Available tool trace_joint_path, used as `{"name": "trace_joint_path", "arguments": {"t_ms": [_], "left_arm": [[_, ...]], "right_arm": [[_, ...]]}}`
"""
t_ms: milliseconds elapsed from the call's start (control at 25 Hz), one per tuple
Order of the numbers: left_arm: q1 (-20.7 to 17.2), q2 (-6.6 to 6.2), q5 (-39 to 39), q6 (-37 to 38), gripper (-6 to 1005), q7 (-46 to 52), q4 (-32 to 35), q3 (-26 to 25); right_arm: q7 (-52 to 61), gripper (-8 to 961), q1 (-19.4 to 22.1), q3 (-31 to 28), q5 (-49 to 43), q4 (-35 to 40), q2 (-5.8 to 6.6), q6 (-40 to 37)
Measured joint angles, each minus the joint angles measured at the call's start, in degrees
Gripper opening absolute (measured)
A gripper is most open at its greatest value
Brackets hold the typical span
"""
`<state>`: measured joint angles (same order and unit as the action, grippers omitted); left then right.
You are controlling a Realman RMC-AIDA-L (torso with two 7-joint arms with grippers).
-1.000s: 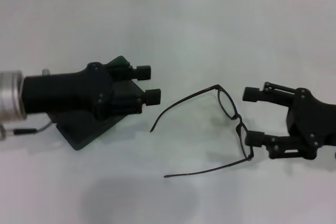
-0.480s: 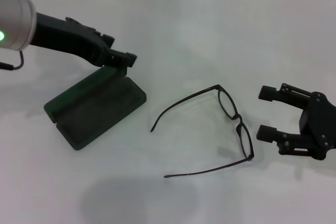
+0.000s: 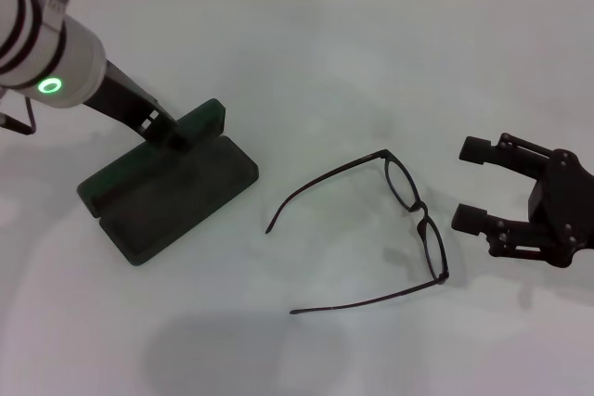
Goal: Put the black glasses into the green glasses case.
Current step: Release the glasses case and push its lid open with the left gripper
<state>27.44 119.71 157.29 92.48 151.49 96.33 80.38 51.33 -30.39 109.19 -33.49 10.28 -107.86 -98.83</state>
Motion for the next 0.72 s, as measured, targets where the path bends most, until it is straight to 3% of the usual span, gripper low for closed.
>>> {"name": "trace_joint_path", "arguments": {"t_ms": [480, 720], "left_arm": [[3.8, -0.25, 4.87, -0.62, 634, -0.78, -10.63, 0.31], [4.58, -0.44, 4.76, -0.65, 600, -1.9, -12.27, -0.14]], "right_arm": [[-0.01, 861, -0.02, -0.03, 0.04, 0.07, 0.0, 0.96], [-0.01, 860, 0.73, -1.1, -0.11, 0.1, -0.2, 0.93]]}}
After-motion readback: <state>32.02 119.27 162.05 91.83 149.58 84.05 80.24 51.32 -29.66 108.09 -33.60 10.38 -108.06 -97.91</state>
